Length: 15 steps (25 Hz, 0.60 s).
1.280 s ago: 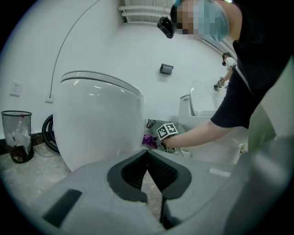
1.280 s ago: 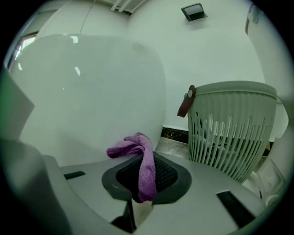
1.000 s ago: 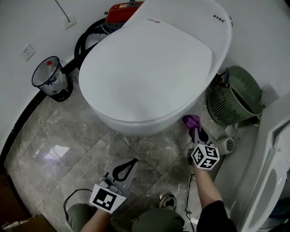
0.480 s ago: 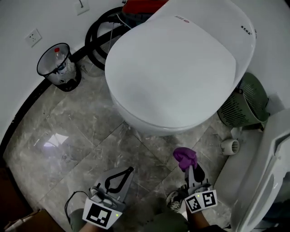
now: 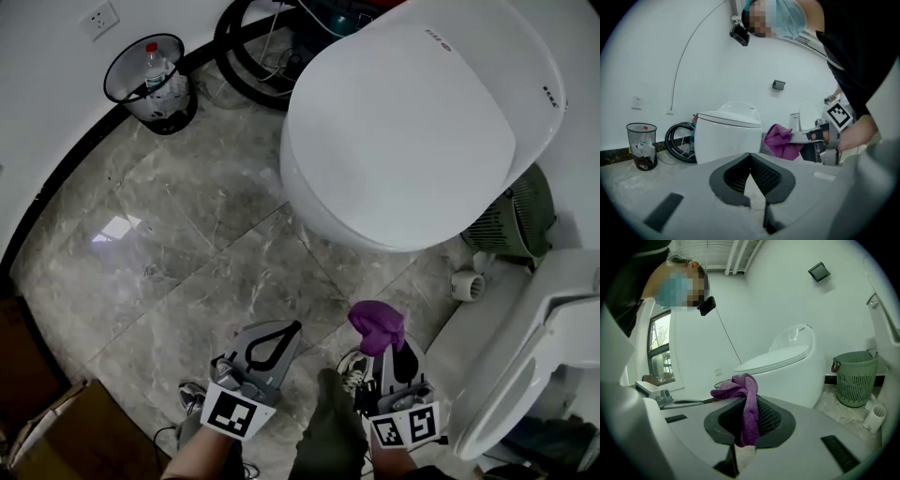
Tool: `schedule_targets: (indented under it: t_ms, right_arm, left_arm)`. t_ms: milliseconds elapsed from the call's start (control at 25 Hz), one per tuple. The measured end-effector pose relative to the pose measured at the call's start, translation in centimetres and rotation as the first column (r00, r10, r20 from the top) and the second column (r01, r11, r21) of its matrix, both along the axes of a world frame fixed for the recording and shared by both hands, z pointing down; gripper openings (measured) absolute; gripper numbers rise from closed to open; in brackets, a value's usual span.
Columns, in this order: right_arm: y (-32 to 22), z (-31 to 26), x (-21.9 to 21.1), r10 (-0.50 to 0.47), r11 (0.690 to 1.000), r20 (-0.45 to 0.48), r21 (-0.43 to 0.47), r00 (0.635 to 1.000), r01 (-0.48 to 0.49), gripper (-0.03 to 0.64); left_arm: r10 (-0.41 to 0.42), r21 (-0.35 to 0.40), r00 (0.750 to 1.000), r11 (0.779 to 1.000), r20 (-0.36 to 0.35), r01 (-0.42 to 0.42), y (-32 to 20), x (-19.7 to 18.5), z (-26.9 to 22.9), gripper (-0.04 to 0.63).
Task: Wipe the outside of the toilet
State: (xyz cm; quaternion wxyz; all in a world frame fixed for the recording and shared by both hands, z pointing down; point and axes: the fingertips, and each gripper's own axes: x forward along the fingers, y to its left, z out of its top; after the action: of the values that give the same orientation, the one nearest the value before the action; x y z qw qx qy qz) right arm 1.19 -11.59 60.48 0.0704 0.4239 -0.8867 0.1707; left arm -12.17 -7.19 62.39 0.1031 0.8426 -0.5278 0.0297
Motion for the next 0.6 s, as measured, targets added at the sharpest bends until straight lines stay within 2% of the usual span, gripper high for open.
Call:
schedule_targets:
  t_ms: [120,360,480,600]
  right_arm:
    - [1.7,-3.0,-0.7,0.026,0.999,-0.004,-0.041,1.000,-0.026,0.041]
    - [4.5,-12.0,-2.6,-0.065,0.995,-0.045,-0.084,0.997,0.061,0.041]
    - [4.4,-17.2,-2.3,-0.061,0.992,-0.033,-0.108,0.998,0.058,0.041]
    - [3.6,-23.1,-1.9,-0.060,0.994,-0.036,-0.095,0.998,0.056,0.041]
  left_arm:
    - [-0.004,-0.057,1.000,0.998,0.005,0.004,1.5,-0.4,-1.7,0.005]
    - [0.018,-0.132,0.998,0.991,0.056,-0.011,4.1,-2.2,-10.1,0.005]
    - [0.000,-0.152,0.996,0.988,0.088,0.014,4.9,-3.7,-15.1,0.005]
    - [-0.039,-0.200,0.995,0.978,0.092,0.057,5.6,-4.9,-20.5,0.005]
